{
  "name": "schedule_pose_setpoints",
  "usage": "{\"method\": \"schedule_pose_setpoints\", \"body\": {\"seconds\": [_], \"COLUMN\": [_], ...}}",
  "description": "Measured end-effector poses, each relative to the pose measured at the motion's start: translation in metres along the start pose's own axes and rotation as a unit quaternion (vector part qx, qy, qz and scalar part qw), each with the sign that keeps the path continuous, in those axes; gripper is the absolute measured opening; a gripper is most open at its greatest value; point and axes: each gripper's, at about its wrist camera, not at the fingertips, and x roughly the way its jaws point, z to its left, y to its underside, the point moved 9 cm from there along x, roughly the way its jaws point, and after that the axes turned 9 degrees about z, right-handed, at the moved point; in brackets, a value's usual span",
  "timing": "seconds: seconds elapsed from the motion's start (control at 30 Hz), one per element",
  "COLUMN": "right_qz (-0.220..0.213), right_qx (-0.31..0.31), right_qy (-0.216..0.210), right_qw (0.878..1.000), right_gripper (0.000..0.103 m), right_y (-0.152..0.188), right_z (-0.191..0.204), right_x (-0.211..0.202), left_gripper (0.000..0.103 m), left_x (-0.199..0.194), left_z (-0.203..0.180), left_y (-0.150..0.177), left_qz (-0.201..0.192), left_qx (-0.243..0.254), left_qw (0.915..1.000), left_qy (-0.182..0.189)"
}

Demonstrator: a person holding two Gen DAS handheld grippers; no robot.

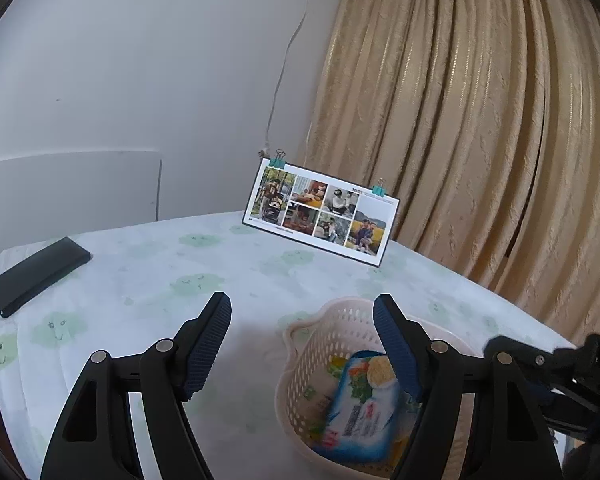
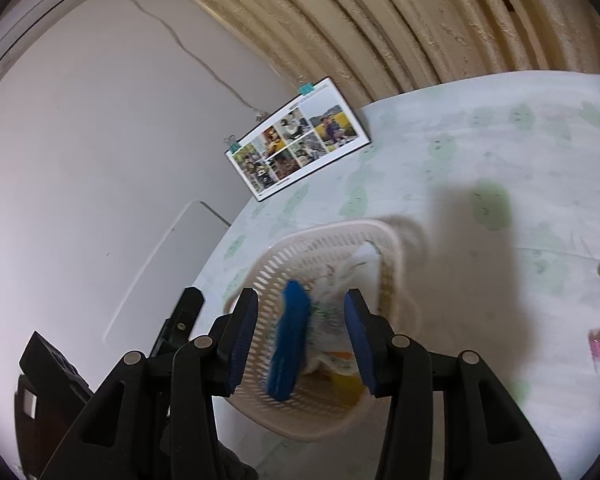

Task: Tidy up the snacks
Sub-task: 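Carry the blue cracker bag into the basket and open the right gripper, then move the right gripper toward the clear biscuit packet while the left gripper moves toward the candies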

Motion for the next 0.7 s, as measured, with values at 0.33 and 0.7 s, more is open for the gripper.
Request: {"method": "schedule_pose_setpoints", "body": {"seconds": [0.33,0.7], "right_qz": [-0.025,-0.06], "right_qx": [-0.003,-0.011], "right_qy": [0.064,0.167], "right_qw": [0.998,0.984], "right_gripper": [0.044,0.044], "right_y": [0.011,0.021], "right_z": [-0.04,-0.087], "right_x": [-0.026,-0.069], "left_gripper": [0.074,0.074], "left_x": [-0.001,0.0], "left_z": [-0.006,-0.02], "left_y": [0.003,0.009], "left_qz": [0.002,0.002], "left_qx": [0.015,0.044], "left_qw": [0.9999,0.999], "left_qy": [-0.002,-0.005]}}
